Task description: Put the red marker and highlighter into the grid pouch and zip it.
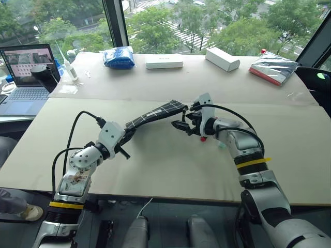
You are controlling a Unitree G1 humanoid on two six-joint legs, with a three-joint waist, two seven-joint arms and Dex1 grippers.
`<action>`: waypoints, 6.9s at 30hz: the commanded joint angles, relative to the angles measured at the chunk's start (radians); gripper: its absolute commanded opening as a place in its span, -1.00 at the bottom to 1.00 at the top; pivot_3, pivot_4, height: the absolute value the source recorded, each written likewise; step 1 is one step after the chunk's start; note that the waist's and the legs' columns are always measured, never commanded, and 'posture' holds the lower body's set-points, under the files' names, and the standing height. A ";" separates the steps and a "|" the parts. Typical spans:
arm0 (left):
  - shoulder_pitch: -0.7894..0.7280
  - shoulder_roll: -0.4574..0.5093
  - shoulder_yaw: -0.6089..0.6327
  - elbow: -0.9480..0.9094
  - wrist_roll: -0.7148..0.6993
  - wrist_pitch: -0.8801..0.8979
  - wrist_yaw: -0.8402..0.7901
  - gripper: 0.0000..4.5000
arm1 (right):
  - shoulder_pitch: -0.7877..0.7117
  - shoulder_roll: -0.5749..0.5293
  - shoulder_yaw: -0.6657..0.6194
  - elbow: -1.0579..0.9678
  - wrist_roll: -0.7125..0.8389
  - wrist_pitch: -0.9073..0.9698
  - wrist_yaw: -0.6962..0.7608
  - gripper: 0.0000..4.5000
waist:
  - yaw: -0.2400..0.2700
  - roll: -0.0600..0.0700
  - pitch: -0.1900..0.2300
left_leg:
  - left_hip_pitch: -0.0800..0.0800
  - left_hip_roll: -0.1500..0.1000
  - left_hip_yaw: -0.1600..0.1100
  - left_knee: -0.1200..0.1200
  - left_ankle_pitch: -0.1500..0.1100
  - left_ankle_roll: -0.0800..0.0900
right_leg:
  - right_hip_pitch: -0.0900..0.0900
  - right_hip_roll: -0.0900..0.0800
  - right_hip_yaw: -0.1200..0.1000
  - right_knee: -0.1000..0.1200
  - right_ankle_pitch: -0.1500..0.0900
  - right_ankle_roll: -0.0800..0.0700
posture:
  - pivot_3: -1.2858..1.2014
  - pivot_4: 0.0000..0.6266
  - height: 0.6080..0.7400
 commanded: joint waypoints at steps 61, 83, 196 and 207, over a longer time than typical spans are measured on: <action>-0.105 -0.030 -0.026 0.225 0.029 -0.178 -0.066 -1.00 | -0.111 0.261 0.145 -0.031 0.034 -0.029 0.201 -0.98 | -0.005 0.000 0.000 | 0.000 0.000 0.000 -0.001 0.000 0.000 | -0.003 0.000 0.000 0.003 0.000 0.000 | 0.03 -0.52 1.00; -0.081 -0.035 -0.012 0.064 0.018 -0.038 -0.055 -1.00 | -0.204 0.222 0.098 0.205 -0.062 -0.153 0.121 -0.98 | -0.005 0.000 0.000 | 0.000 0.000 0.000 -0.001 0.000 0.000 | -0.004 0.000 0.000 0.005 0.000 0.000 | 0.03 -0.52 1.00; -0.016 -0.034 -0.039 -0.026 -0.010 -0.024 -0.091 -1.00 | 0.337 0.060 -0.265 -0.581 -0.157 0.433 -0.710 -0.53 | 0.020 -0.001 0.001 | -0.002 0.000 0.000 0.000 0.000 0.000 | -0.001 -0.001 -0.001 -0.001 -0.001 0.002 | 0.03 -0.52 1.00; -0.007 -0.017 -0.041 -0.034 -0.026 -0.024 -0.121 -1.00 | 0.293 -0.123 -0.176 -0.617 -0.127 0.048 -0.398 -0.53 | 0.019 0.002 0.002 | -0.003 0.000 0.000 0.000 0.000 0.000 | -0.001 -0.001 -0.001 -0.002 -0.002 0.003 | 0.03 -0.52 1.00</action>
